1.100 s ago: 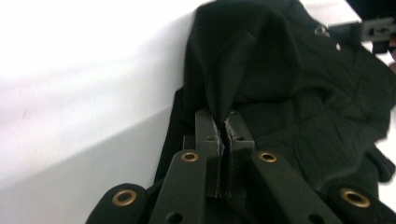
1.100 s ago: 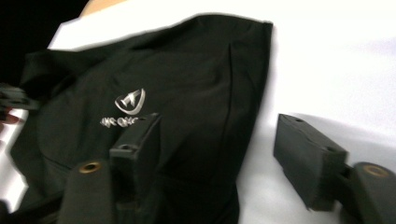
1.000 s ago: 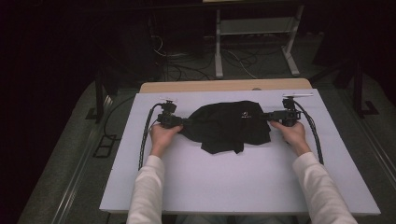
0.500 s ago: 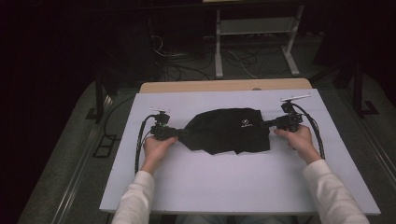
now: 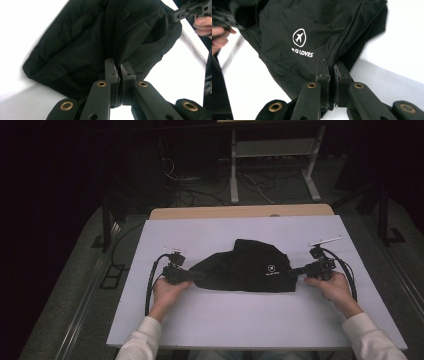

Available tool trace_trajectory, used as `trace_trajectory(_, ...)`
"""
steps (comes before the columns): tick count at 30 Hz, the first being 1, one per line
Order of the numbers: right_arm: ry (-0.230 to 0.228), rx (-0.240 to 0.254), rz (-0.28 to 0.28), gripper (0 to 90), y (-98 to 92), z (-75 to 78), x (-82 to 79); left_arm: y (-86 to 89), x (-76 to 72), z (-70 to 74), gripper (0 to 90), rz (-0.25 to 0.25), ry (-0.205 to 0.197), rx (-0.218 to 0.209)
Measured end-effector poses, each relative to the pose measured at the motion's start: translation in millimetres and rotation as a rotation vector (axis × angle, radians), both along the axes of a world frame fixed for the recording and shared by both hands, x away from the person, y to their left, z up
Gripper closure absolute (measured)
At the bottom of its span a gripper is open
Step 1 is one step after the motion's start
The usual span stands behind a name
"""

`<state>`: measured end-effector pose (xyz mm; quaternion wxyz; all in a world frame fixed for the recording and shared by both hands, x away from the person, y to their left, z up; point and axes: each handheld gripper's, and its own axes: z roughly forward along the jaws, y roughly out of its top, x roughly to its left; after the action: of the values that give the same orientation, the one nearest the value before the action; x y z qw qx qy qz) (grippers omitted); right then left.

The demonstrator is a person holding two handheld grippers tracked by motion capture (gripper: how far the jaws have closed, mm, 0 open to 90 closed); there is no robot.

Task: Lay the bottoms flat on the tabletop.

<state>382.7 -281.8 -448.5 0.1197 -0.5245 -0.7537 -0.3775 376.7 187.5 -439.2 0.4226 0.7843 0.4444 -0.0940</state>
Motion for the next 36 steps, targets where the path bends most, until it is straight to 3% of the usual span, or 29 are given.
trace_trajectory(4, -0.022, -0.036, -0.029, 64.7, -3.3, 1.5, -0.7, -1.8, -0.2, -2.9, 86.9, 0.001, 0.008, -0.001)
trace_trajectory(10, -0.107, -0.008, -0.104, 63.4, -6.3, 8.4, 2.6, -0.7, 1.2, -4.3, 86.8, 0.007, 0.007, -0.001)
trace_trajectory(17, -0.168, -0.047, -0.129, 60.1, 4.1, 4.4, 18.4, -2.0, 1.1, -5.1, 86.8, 0.003, 0.005, 0.007)
trace_trajectory(22, -0.156, -0.088, -0.112, 59.4, 14.0, 1.2, 28.2, -1.7, 2.5, -6.5, 86.7, 0.001, 0.007, 0.008)
trace_trajectory(24, -0.138, -0.124, -0.097, 66.3, 18.7, -2.1, 30.9, -1.8, 2.6, -6.9, 86.7, 0.004, 0.01, 0.007)
trace_trajectory(26, -0.106, -0.082, -0.073, 83.9, 20.4, -3.2, 31.7, -1.9, 1.9, -5.7, 86.7, -0.001, 0.009, 0.012)
trace_trajectory(29, -0.064, -0.015, -0.072, 85.1, 16.3, -2.1, 30.9, -0.7, 0.6, -2.6, 86.6, -0.007, -0.004, 0.026)
trace_trajectory(33, -0.056, 0.041, -0.083, 85.1, 5.0, 2.7, 30.1, -0.5, 1.0, -3.4, 85.3, -0.01, -0.032, 0.049)
trace_trajectory(36, -0.051, 0.054, -0.093, 85.1, 0.5, 2.6, 30.1, -4.0, 1.0, -3.0, 74.3, -0.019, -0.071, 0.078)
